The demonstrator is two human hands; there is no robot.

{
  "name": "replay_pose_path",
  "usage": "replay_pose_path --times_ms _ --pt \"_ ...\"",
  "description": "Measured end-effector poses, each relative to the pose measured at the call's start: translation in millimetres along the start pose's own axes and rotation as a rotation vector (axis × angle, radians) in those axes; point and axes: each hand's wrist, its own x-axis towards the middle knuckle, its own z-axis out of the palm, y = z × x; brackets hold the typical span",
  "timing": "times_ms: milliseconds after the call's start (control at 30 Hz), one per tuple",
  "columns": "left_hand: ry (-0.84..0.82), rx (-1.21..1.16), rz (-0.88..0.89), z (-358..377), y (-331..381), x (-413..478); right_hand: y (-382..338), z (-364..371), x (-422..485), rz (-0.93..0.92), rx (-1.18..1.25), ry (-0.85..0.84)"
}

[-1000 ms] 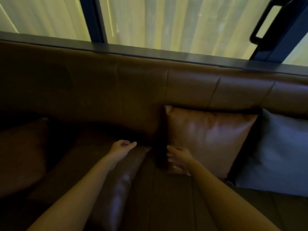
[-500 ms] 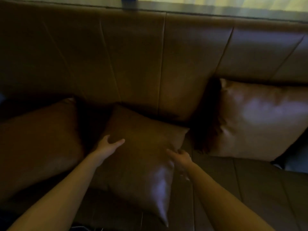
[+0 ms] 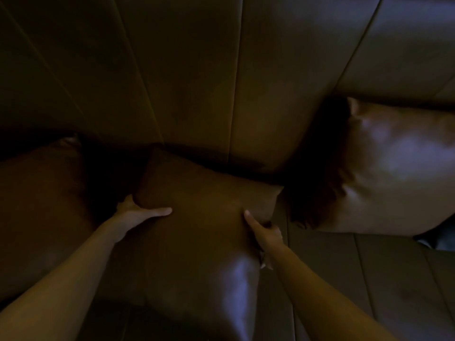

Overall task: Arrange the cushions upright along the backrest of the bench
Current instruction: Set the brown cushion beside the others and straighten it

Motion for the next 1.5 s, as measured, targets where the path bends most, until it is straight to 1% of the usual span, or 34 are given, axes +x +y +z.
replay_pose_path --times_ms 100,200,367,467,567,700,767,833,1000,1200,1367,1500 --pt "-0.004 0.002 0.021 -3.0 0.5 -8.9 2.3 -0.4 -9.0 -0.025 0.017 -0.008" --pt "-0.026 -0.046 0.041 -5.1 5.6 -24.4 -0.5 -3.6 -26.1 -0.077 0.049 -0.003" --pt "-0.025 -0.155 0.152 1.4 22.5 -49.1 -33.0 -26.3 -51.8 -0.188 0.052 0.077" --pt "-0.002 -0.275 0.215 2.6 41.8 -64.6 -59.4 -38.8 -61.9 -0.275 0.069 0.110" --pt "0.018 -0.405 0.274 1.8 62.1 -72.1 -85.4 -47.5 -68.8 -0.371 0.094 0.075" --pt "0.035 -0.454 0.356 4.4 84.3 -68.5 -119.0 -56.2 -64.3 -0.458 0.089 0.029" --pt "0.068 -0.512 0.365 6.0 94.8 -61.7 -129.8 -59.1 -58.5 -0.451 0.103 0.015" --pt "0.067 -0.562 0.360 8.3 103.9 -55.5 -135.2 -59.3 -54.2 -0.424 0.082 0.018" --pt "0.094 -0.488 0.315 14.6 109.6 -48.4 -138.5 -55.8 -46.6 -0.405 0.088 0.042" --pt "0.106 -0.476 0.303 17.0 109.2 -48.5 -136.5 -57.6 -47.4 -0.412 0.062 -0.001" --pt "0.081 -0.432 0.274 21.7 113.7 -54.6 -139.0 -66.0 -44.6 -0.456 -0.120 0.045" --pt "0.078 -0.413 0.230 22.4 116.3 -66.6 -146.7 -65.5 -50.8 -0.370 -0.211 0.076"
